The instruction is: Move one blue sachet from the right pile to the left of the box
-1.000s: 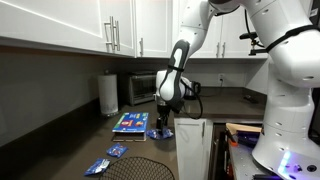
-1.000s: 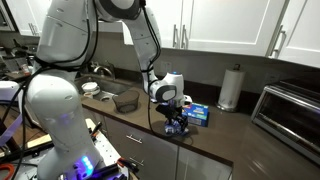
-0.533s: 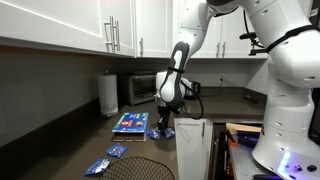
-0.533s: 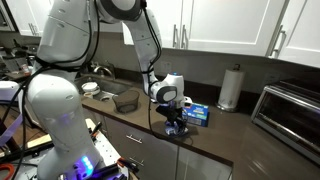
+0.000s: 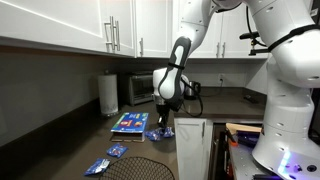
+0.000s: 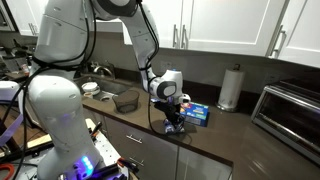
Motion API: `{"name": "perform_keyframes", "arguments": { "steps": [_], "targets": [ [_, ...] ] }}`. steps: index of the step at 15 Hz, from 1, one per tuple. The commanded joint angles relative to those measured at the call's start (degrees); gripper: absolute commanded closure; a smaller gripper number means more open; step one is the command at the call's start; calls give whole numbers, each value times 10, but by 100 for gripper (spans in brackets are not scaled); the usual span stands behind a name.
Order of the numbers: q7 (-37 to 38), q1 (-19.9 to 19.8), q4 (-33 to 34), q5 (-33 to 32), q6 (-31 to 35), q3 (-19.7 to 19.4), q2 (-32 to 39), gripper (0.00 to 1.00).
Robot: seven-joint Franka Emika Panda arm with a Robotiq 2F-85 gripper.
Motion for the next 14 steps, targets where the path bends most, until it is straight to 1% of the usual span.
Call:
{"name": "perform_keyframes", "arguments": {
  "steps": [1,2,7,9,11,14],
  "targets": [
    [32,19,-22,-35,-43,-6,-53,93],
    [33,20,-25,-40,-53,-4,-64,95],
    [33,21,-50,-57,-105,16,-129,94],
    [34,23,-56,-63,-104,28,-145,94],
    [29,25,-55,-60,-96,48,-151,94],
    [30,36,-47,-56,-84,79,-145,94]
  ]
}}
